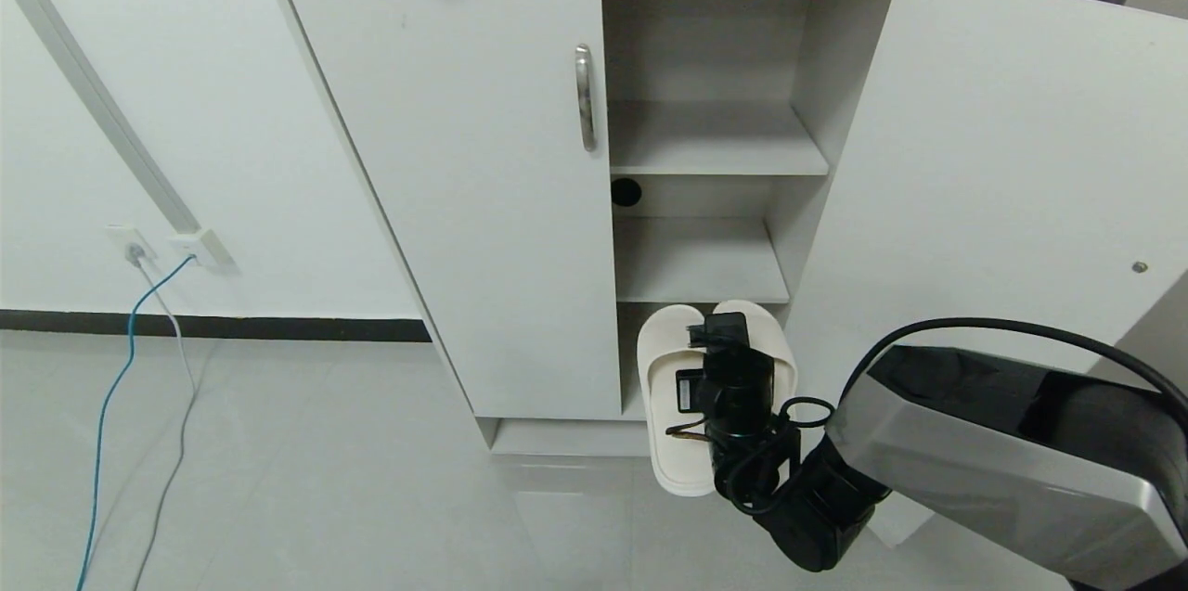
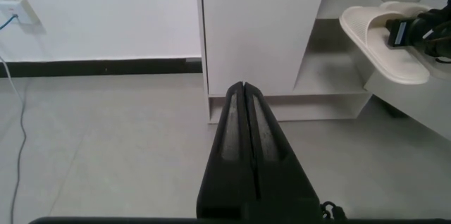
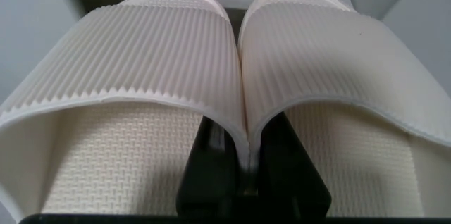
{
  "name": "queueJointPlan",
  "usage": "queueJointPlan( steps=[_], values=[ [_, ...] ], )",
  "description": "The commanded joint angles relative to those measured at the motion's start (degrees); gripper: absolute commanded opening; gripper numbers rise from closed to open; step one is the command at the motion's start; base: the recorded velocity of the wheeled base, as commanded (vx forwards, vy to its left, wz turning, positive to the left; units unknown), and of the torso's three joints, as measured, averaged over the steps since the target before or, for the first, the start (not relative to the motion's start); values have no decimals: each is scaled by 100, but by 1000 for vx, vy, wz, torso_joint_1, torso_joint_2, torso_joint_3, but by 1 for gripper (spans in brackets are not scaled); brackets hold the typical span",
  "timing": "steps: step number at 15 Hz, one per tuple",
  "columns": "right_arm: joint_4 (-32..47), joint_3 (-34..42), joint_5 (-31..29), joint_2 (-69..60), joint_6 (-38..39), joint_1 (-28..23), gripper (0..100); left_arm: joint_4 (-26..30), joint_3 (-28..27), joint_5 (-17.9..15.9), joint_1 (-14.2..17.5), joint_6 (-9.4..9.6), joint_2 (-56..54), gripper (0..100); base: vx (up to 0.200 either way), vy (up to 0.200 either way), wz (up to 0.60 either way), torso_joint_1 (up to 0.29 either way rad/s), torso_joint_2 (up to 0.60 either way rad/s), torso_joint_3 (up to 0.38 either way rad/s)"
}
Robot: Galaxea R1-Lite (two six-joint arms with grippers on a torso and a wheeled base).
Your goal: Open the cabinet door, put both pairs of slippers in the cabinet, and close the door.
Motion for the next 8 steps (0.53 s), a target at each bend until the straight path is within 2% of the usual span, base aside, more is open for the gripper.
queueJointPlan(
  steps=[1, 5, 8],
  values=[
    [-4, 5, -3, -20, 2, 1, 0, 0, 1, -4, 1, 0, 9, 0, 200, 0, 0, 12, 12, 2],
    [-4, 5, -3, -29, -16, 1, 0, 0, 1, 4, 1, 0, 9, 0, 200, 0, 0, 2, 0, 1],
    [-4, 5, -3, -29, -25, 1, 0, 0, 1, 4, 1, 0, 9, 0, 0, 0, 0, 0, 0, 0]
  ],
)
